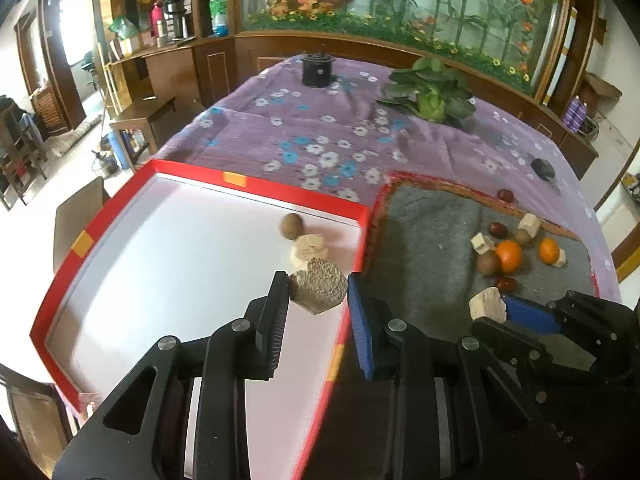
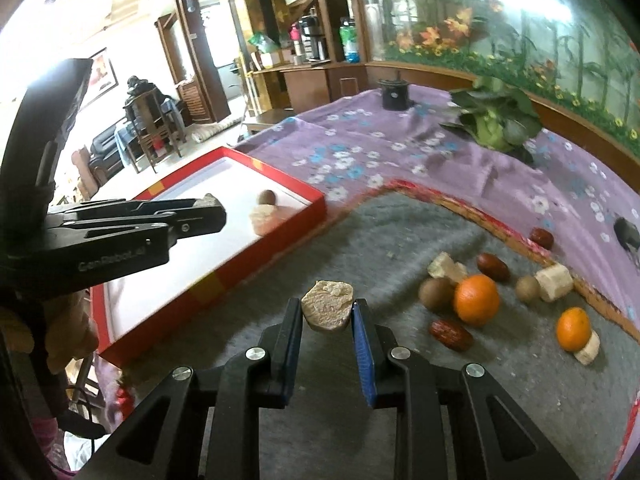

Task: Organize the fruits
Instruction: 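Carry both cookies over the white tray and open both tools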

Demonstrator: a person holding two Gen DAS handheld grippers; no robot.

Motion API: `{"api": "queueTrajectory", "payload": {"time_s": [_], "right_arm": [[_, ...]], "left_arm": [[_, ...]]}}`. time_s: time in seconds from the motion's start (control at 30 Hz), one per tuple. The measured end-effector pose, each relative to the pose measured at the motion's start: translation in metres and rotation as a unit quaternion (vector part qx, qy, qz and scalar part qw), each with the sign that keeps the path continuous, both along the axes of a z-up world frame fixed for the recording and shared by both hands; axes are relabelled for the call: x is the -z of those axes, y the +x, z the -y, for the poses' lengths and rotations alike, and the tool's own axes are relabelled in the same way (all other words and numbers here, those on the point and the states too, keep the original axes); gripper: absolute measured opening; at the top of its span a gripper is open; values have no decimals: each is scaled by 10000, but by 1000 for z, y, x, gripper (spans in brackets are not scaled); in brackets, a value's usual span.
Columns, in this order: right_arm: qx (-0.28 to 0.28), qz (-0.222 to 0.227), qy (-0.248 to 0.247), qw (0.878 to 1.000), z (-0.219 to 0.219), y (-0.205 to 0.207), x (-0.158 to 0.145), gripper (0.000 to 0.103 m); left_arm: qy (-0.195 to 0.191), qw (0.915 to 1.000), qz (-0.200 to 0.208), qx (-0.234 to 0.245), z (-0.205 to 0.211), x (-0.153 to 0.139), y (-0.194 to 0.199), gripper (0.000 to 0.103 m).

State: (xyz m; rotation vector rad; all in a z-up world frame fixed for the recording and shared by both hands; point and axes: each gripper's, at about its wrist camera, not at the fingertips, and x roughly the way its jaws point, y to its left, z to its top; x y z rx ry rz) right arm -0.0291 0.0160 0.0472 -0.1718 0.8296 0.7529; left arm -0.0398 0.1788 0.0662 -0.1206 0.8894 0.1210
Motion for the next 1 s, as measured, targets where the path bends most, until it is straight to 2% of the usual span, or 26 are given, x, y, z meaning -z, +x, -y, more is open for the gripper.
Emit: {"api": "queueTrajectory", "payload": {"time_s": [0.53,1.0], "right_arm": [[-732,114,-84,9972,-77,-4,-12,24],[-960,50,-189,9952,-123,8,-3,24]], "left_arm": [[42,9976,-155,-667,-68,12,-7,29],[-25,9954,-278,-913,-94,24,3,29]]}}
